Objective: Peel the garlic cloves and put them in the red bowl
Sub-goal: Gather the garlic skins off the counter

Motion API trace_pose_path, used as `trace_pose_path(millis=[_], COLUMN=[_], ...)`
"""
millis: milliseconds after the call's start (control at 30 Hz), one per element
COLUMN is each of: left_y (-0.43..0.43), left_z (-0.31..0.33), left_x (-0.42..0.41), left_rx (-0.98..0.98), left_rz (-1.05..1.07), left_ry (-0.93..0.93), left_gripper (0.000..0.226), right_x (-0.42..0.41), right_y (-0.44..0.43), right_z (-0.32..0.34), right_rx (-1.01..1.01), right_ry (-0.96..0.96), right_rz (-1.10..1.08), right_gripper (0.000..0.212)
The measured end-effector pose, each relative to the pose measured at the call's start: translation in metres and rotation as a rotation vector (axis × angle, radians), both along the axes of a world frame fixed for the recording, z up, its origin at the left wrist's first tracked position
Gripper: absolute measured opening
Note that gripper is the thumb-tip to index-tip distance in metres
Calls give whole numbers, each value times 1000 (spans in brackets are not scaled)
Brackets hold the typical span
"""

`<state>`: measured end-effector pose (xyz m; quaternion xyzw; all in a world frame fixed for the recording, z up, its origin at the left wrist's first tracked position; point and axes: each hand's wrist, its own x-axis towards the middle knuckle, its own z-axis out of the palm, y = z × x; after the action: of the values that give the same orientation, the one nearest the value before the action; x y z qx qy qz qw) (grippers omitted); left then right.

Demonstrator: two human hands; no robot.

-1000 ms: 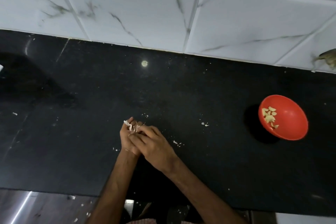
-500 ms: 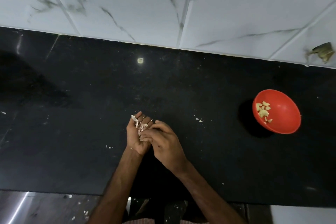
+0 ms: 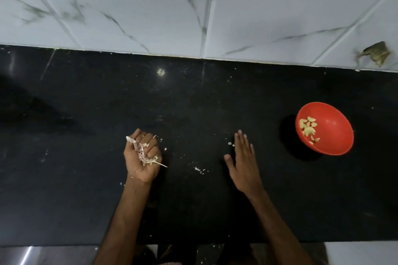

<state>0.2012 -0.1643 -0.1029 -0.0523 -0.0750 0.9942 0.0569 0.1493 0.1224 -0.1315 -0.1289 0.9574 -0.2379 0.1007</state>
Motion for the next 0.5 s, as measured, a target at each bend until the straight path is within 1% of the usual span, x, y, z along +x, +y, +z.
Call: trace_pose_path(millis=[33,133,200,267,367,433,467,500], left_y=[-13,-43,-54,-58,-63,-67,-68,-68], left_z=[-1,-5,-4,-2,0,1,1,-1], left_x=[5,22,31,37,42,42,43,42], left_rx=[-11,-54,-71,-86,-113,-117,-118,-118], left_rz=[17,70,101,110,131,133,132,128], left_ry=[-11,-43,-56,-56,-48,-46,-45,-42], left_gripper=[46,37,38,39,40,41,43,45], right_x=[6,37,39,22,-6,-16,-17,-15], right_y=[-10,-73,-125,-171,-213,-211,-201,-187], right_z=[-5,-6,-5,-6,-13,-19,-23,-26], right_rx=[65,134,153,100,72,31,-7,-44], right_ry=[4,38,51,74,122,162,199,244], right_rz=[59,227,238,252,432,494,517,544], right_gripper=[86,99,100,92,70,52,47,47])
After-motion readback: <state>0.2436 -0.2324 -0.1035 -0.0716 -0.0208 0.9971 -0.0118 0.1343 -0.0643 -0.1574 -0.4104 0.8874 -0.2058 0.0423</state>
